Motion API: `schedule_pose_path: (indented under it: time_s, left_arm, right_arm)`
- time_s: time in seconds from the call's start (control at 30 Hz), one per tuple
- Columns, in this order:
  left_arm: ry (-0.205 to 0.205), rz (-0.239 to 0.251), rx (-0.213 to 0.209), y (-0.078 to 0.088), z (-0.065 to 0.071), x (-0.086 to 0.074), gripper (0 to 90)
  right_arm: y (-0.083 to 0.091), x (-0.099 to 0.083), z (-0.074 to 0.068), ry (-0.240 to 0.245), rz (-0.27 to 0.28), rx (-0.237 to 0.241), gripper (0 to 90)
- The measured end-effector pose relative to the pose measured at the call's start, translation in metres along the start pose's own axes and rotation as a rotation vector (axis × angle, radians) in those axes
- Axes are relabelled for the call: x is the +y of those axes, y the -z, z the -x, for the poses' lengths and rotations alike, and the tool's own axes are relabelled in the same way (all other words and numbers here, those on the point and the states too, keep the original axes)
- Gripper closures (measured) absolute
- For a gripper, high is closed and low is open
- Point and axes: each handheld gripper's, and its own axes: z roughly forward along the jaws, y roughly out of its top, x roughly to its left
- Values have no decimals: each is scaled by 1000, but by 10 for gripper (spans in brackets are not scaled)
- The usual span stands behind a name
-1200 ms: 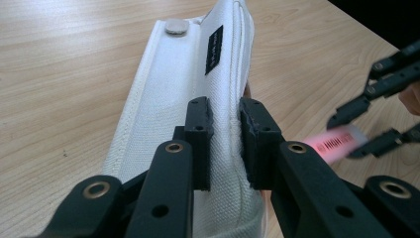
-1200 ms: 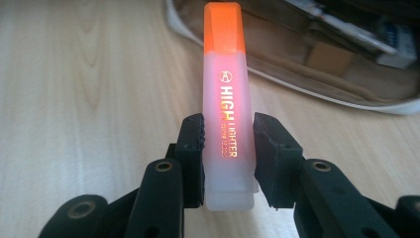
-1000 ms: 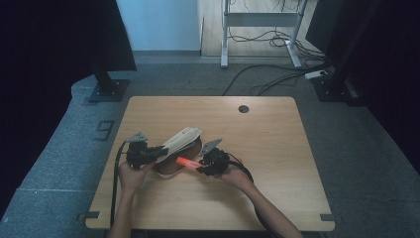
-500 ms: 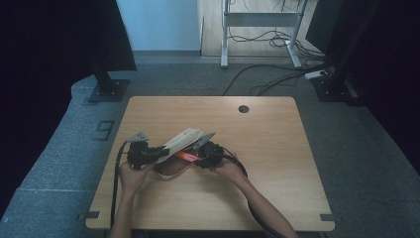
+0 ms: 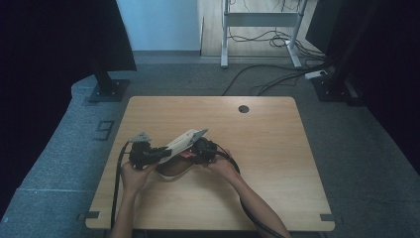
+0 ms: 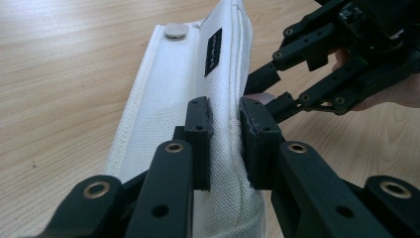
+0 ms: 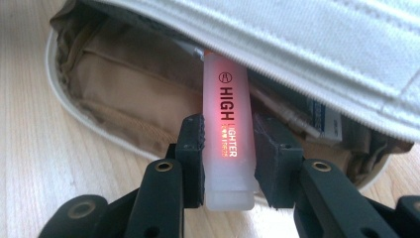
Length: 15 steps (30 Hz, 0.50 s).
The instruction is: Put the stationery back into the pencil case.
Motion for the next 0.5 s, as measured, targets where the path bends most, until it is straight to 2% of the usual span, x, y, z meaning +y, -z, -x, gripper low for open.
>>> schedule_pose_path:
  time_s: [0.5]
  left_arm:
    - [-4, 0, 13, -1, -1, -1, 752]
  right_arm:
    - [-13, 5, 4, -13, 9, 1, 643]
